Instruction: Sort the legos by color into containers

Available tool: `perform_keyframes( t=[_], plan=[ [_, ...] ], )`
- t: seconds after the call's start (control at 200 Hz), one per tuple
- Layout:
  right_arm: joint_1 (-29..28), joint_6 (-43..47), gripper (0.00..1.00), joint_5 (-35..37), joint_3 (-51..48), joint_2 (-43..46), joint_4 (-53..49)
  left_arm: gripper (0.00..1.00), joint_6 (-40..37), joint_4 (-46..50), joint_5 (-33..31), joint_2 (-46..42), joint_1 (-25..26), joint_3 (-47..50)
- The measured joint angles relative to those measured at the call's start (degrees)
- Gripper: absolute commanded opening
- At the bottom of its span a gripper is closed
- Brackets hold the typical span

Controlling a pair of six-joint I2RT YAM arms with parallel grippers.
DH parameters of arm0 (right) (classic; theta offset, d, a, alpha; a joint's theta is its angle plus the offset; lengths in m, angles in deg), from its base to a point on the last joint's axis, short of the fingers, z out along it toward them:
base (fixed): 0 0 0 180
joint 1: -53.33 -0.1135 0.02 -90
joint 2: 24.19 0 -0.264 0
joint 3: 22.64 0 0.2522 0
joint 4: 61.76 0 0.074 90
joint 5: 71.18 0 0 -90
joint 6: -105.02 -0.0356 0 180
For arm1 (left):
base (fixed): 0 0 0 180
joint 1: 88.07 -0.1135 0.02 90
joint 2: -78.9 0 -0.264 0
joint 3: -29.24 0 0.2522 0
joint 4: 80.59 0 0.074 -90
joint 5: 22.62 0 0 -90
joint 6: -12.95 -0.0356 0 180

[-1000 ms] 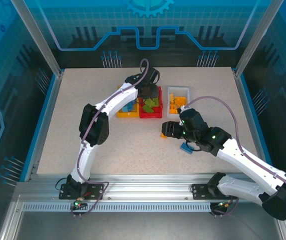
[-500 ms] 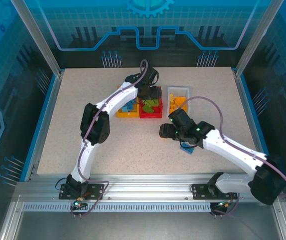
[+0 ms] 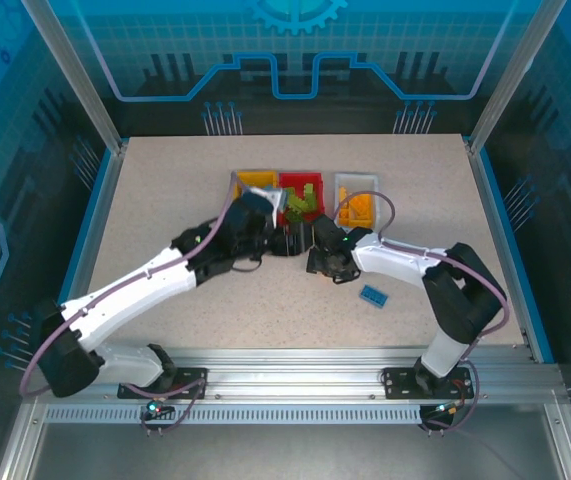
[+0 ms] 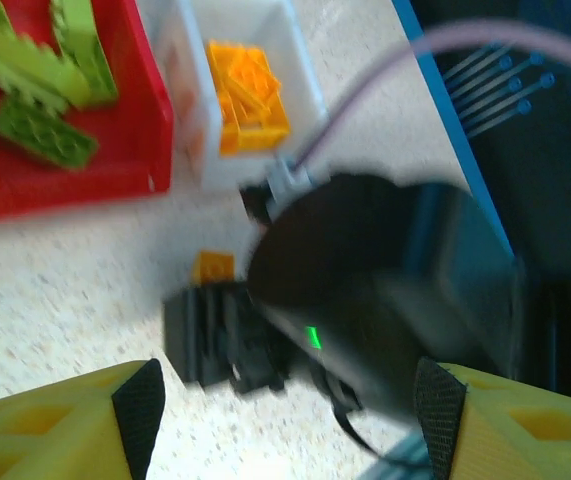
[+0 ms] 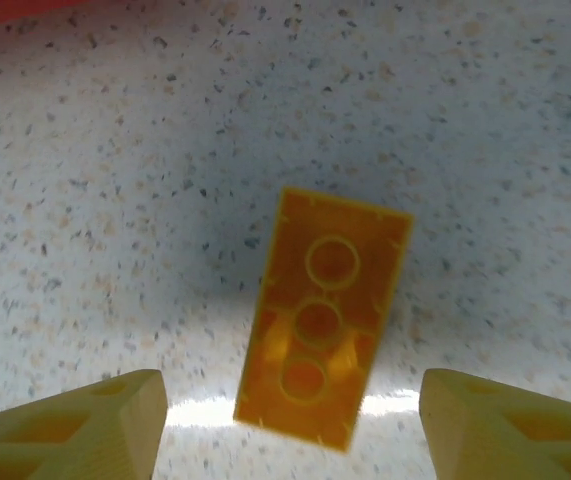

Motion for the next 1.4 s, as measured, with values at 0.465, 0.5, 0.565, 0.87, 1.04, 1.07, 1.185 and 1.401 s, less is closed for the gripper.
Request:
perform_keyframes(
  t=[0.465,0.5,0.565,0.87,1.04,1.07,1.185,1.401],
  plan=[
    [0.9,-0.92,0.22,4.39,2.27,-2.95,-0.87,0.7,7.54,-8.15,-4.35,-12.22,14.56,19.23],
    [0.79,-0.76,0.22,5.25,1.81,-1.22,-1.51,0.7,7.67,-8.13,-4.68,-12.68,14.6,19.28],
    [0.83,0.09,0.22,6.86,1.01,3.87,-3.15,0.71,7.85,-8.24,-4.96,-13.09,14.73,19.28],
    [13.0,12.31,0.22,5.62,10.6,6.49,-5.27,0.71,8.37,-11.76,-4.98,-9.11,15.98,19.26],
    [17.79,17.7,0.25,1.9,18.16,-4.48,-6.51,0.71,8.39,-13.2,-4.96,-5.46,16.96,18.84],
    [18.18,18.29,0.26,1.46,19.28,-6.12,-6.91,0.71,8.37,-13.27,-4.96,-4.85,17.03,18.51],
    [19.26,19.87,0.38,0.02,22.23,-10.45,-8.15,0.71,8.39,-13.27,-4.79,-2.25,17.22,16.55],
    [19.58,21.51,0.65,-1.25,24.28,-11.19,-10.34,0.72,10.05,-12.72,-4.7,4.7,17.35,11.1]
  ],
)
